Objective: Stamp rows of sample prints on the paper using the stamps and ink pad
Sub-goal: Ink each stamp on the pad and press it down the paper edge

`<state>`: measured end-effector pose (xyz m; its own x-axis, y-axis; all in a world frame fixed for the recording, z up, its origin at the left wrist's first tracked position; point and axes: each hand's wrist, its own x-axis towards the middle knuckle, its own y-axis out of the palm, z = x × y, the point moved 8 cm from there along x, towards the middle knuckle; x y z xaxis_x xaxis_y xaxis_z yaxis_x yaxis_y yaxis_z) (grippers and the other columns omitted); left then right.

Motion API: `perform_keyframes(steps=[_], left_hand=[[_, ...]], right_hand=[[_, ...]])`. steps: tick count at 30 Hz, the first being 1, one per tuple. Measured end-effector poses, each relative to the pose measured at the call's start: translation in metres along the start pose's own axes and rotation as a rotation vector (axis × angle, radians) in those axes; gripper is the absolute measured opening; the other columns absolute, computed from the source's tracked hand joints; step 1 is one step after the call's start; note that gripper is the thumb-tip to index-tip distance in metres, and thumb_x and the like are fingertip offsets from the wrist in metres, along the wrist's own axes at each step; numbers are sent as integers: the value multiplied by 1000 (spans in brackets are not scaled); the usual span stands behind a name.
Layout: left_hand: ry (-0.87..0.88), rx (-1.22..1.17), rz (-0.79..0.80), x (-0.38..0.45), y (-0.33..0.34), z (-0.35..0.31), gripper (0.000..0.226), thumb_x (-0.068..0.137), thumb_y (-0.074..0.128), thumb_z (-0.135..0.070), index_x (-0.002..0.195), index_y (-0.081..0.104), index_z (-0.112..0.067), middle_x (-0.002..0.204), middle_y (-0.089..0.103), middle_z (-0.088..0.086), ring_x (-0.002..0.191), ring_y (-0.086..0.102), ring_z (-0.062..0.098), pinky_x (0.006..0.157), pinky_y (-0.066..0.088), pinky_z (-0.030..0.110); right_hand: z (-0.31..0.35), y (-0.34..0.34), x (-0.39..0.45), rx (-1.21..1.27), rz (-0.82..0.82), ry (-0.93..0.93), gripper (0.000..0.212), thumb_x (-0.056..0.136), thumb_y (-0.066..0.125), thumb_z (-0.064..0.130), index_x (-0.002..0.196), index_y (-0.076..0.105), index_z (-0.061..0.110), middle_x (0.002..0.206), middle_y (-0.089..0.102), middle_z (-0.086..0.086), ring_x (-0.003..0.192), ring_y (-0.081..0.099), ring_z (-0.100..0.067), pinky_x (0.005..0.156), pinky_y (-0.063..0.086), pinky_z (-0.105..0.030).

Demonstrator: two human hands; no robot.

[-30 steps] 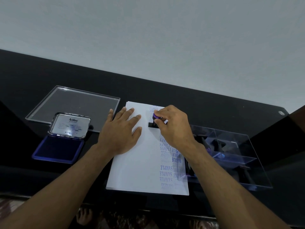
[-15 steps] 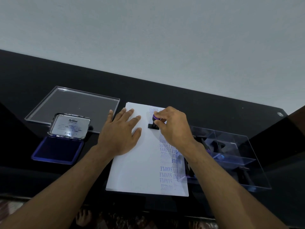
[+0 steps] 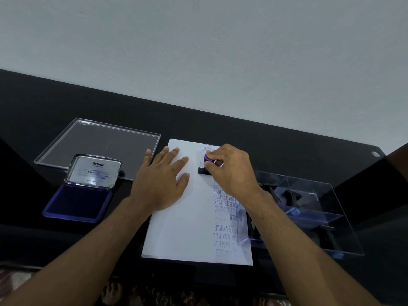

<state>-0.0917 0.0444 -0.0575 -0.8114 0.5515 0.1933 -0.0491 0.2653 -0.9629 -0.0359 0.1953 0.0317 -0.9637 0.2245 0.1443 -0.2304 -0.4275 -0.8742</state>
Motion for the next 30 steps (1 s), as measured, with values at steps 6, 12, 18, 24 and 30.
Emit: perform_keyframes(steps=[6, 12, 18, 24, 30], left_hand=[[0, 6, -1, 0, 0, 0, 69, 94, 15, -62, 149, 44, -33, 161, 34, 0, 152, 24, 24, 122, 14, 60], [3, -3, 5, 0, 0, 0, 72, 93, 12, -64, 150, 43, -33, 162, 32, 0, 152, 23, 24, 122, 14, 60], [3, -3, 4, 1, 0, 0, 72, 93, 13, -64, 149, 44, -33, 162, 33, 0, 152, 24, 24, 122, 14, 60], [1, 0, 8, 1, 1, 1, 72, 93, 13, -65, 150, 43, -34, 162, 32, 0, 152, 24, 24, 122, 13, 60], [2, -8, 8, 1, 1, 0, 75, 91, 10, -66, 151, 42, -33, 163, 31, 0, 152, 23, 24, 122, 12, 60]], right_hand=[[3, -4, 1, 0, -29, -26, 24, 94, 64, 26, 112, 74, 14, 108, 70, -3, 93, 65, -12, 93, 53, -28], [2, -2, 5, 1, -22, 3, 24, 92, 67, 26, 114, 73, 16, 110, 69, -1, 91, 64, -11, 91, 53, -25], [-2, 2, 6, 2, -1, 31, 28, 91, 67, 26, 118, 70, 18, 114, 68, 1, 91, 62, -9, 89, 50, -21], [-4, 6, 11, -11, 14, 53, 28, 93, 65, 26, 119, 69, 17, 116, 67, 0, 89, 57, -8, 89, 46, -20], [-4, 5, 11, -22, 8, 41, 27, 92, 67, 26, 118, 70, 18, 114, 68, 1, 88, 58, -8, 85, 45, -18]])
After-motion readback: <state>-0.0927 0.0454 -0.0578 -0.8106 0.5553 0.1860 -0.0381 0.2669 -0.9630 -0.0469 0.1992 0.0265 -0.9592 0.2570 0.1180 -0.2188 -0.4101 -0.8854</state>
